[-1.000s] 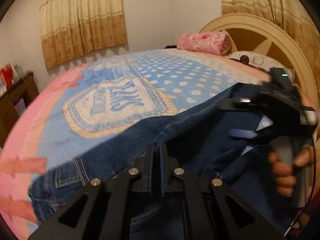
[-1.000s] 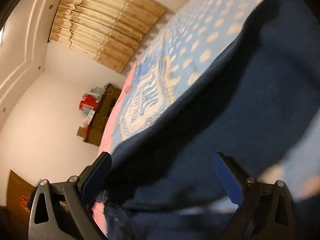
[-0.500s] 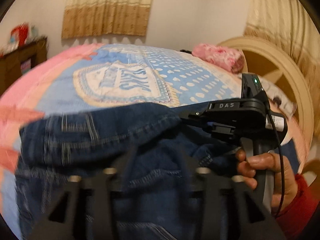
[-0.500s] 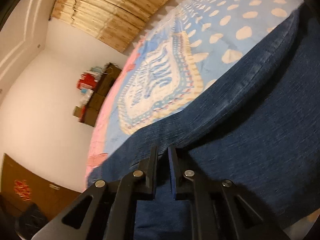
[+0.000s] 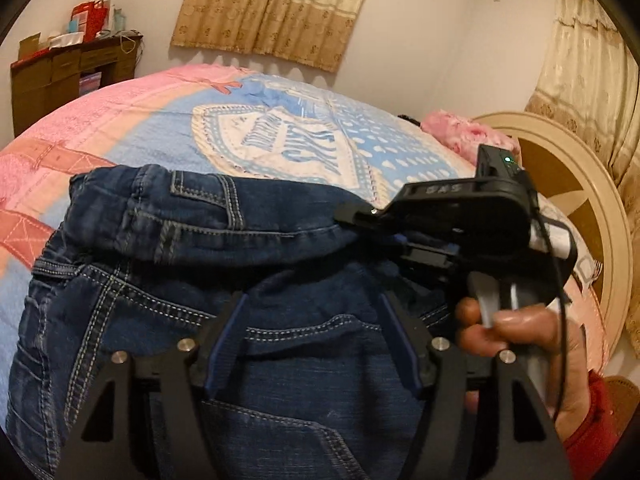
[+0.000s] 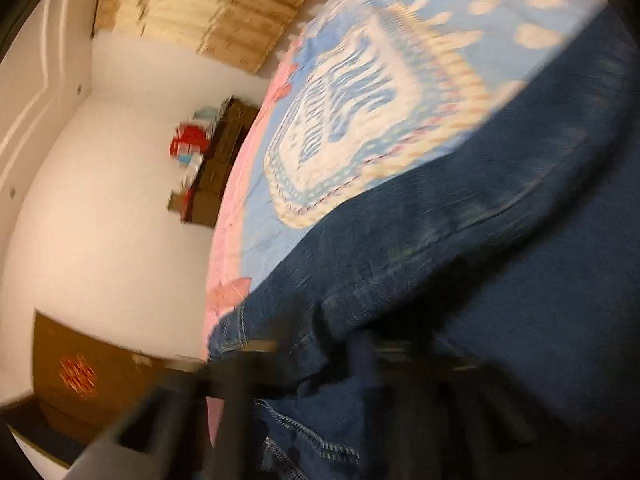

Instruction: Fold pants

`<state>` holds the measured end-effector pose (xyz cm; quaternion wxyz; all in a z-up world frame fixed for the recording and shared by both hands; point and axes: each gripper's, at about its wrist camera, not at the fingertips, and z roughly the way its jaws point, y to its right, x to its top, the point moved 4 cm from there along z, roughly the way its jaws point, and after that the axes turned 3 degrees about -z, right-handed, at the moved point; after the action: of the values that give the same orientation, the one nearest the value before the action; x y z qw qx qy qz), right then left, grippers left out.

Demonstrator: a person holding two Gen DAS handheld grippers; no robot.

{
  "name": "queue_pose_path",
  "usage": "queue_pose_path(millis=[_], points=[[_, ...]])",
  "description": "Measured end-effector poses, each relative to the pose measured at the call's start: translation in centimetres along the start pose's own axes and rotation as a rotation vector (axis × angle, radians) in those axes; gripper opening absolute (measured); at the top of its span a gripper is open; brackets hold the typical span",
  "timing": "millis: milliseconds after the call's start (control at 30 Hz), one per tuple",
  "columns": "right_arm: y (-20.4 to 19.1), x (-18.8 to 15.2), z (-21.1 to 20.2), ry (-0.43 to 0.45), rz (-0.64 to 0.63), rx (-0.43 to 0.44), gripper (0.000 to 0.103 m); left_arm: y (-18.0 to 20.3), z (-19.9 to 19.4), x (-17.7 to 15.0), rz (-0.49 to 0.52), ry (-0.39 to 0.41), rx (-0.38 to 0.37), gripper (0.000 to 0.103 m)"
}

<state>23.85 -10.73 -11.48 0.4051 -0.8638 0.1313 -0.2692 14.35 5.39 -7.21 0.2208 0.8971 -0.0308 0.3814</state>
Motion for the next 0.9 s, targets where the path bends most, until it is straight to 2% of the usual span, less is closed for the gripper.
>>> queue_pose_path(millis=[167, 200, 267, 300, 367, 500, 633, 800, 900], points=[[-3.6, -0.2, -2.5, 0.083, -0.089, 0.159, 0.007, -0.1, 0.0, 1.1, -0.136, 0.037, -0.116, 0.068], [-4.4, -0.2, -3.3, 0.090, -0.101, 0.200, 0.007, 0.0, -0.3, 1.5, -0.167, 0.065, -0.152, 0.068], [-5.2, -0.5, -5.0, 0.098, -0.128, 0.240, 0.008, 0.2, -0.9, 1.7, -0.187, 0.109, -0.171, 0.069], [-5.5, -0.7, -5.5, 0.101, -0.134, 0.254, 0.008, 0.2, -1.3, 1.9, -0.196, 0.133, -0.175, 0.074], [-5.5, -1.0, -6.0, 0.100, -0.129, 0.279, 0.008, 0.0, -1.9, 2.1, -0.223, 0.170, -0.195, 0.078], [-4.8, -2.1, -6.8, 0.105, -0.126, 0.309, 0.007, 0.3, -1.2, 1.2, -0.278, 0.148, -0.224, 0.079], [-4.1, -2.7, -7.2, 0.086, -0.086, 0.341, 0.008, 0.2, -0.7, 1.6, -0.318, 0.180, -0.233, 0.079], [-3.3, -3.7, -8.2, 0.100, -0.055, 0.358, 0.008, -1.6, 0.3, 2.5, -0.468, 0.214, -0.257, 0.079], [-2.7, -4.6, -8.1, 0.089, -0.030, 0.358, 0.008, -2.5, -0.1, 3.2, -0.510, 0.258, -0.257, 0.078]])
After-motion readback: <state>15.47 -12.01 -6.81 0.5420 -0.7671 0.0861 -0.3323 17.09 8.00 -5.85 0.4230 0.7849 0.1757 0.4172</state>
